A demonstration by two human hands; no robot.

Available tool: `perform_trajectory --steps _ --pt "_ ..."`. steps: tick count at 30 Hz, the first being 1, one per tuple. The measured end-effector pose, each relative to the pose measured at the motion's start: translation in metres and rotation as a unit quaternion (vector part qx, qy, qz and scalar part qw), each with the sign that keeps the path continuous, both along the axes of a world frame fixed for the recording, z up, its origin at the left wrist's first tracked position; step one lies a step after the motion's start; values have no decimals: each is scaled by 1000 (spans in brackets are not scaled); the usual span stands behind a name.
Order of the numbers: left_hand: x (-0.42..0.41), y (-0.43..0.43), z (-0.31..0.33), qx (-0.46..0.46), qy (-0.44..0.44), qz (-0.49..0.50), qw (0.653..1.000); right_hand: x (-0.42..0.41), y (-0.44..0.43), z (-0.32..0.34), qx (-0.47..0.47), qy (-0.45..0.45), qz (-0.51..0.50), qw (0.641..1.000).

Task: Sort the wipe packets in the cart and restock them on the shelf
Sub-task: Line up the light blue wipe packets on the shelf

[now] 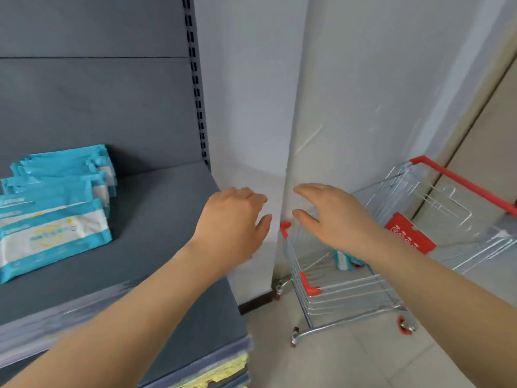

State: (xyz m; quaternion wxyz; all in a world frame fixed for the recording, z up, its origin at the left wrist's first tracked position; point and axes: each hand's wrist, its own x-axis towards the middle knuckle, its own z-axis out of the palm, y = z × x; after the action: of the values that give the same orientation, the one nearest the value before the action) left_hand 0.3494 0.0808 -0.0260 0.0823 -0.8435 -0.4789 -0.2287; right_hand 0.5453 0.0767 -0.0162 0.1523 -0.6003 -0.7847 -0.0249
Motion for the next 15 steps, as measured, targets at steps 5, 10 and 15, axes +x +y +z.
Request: perform_trajectory --steps 5,10,15 --pt "129 21 -26 -36 11 -19 999 132 4 -23 -37 -6 -48 998" --pt "238 56 -66 -91 20 -31 995 248 24 -57 -83 -19 -101 991" --pt "317 111 -117 -152 67 -18 986 338 70 -112 -137 -30 -143 980"
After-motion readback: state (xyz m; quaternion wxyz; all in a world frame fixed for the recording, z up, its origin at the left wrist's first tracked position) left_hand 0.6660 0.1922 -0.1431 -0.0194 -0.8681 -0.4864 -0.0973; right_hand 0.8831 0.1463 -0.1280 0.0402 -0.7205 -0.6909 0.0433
